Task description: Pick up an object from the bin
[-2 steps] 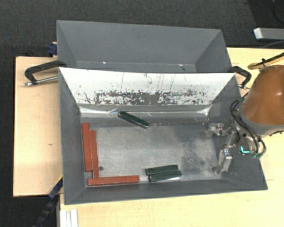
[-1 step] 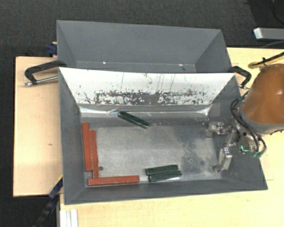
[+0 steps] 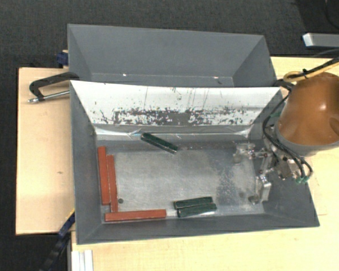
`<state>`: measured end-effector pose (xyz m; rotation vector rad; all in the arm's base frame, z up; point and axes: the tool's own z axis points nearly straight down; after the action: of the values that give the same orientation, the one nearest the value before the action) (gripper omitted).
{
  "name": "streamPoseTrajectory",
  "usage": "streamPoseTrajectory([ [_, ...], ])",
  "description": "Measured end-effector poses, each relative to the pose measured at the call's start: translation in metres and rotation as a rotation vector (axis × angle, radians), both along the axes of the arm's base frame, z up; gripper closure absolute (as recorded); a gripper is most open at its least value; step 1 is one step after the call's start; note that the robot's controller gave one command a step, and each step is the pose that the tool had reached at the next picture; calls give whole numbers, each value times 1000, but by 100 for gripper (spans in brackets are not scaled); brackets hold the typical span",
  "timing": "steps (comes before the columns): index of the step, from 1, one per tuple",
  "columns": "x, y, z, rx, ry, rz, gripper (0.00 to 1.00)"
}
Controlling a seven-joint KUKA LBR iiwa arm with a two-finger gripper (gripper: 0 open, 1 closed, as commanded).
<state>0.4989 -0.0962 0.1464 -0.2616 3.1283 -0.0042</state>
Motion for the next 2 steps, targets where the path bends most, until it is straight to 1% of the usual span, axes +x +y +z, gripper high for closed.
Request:
streamPoseTrajectory([
  [1,-1,30,-32,3,-4,247,0],
  [2,13,66,-60,2,0,355,0],
])
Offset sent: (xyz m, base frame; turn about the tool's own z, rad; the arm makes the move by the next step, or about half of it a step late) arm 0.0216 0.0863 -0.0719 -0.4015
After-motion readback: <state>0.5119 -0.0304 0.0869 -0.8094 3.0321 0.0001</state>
